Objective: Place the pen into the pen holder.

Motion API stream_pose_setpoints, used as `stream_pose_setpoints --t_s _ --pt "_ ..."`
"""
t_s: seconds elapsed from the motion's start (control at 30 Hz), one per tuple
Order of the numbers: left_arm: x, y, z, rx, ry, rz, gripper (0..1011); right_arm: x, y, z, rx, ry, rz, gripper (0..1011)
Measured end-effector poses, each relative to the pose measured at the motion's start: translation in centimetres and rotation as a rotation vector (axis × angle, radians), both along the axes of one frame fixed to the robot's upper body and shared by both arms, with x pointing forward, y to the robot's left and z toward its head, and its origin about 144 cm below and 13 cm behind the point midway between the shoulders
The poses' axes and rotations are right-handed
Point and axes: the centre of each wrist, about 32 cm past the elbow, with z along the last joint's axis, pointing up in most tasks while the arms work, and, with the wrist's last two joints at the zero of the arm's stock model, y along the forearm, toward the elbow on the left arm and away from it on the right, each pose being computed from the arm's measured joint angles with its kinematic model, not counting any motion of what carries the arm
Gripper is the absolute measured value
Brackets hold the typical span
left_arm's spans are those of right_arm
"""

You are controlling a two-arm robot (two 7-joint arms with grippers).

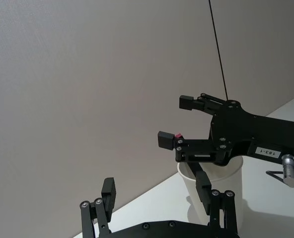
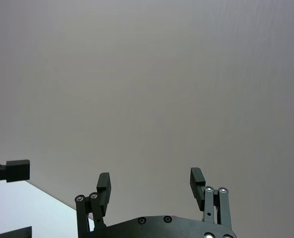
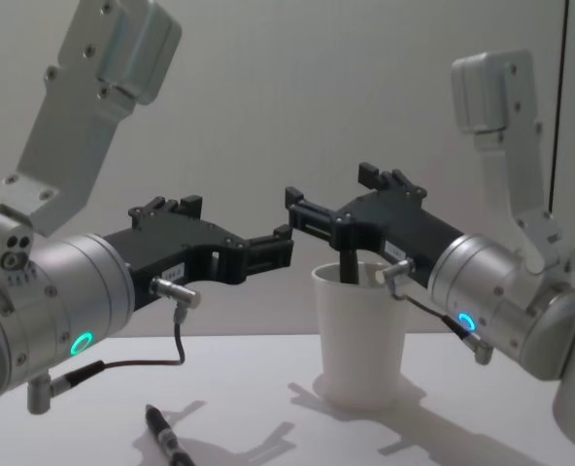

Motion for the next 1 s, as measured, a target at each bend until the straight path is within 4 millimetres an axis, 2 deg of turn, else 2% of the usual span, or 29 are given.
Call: stream_pose_setpoints --t_s 0.3,0.57,1.0 --pt "0.0 0.0 0.0 0.0 0.0 0.0 1003 -0.9 -0.7 1.1 0.043 -0.006 0.011 1001" --pt "0.0 0.0 0.0 0.0 0.0 0.0 1003 -2.4 -2.1 2.1 0.09 -0.011 -0.013 1001" --pt "0.0 0.0 0.0 0.0 0.0 0.0 1003 -3.5 -3.1 2.4 0.107 0.003 -0.045 1001"
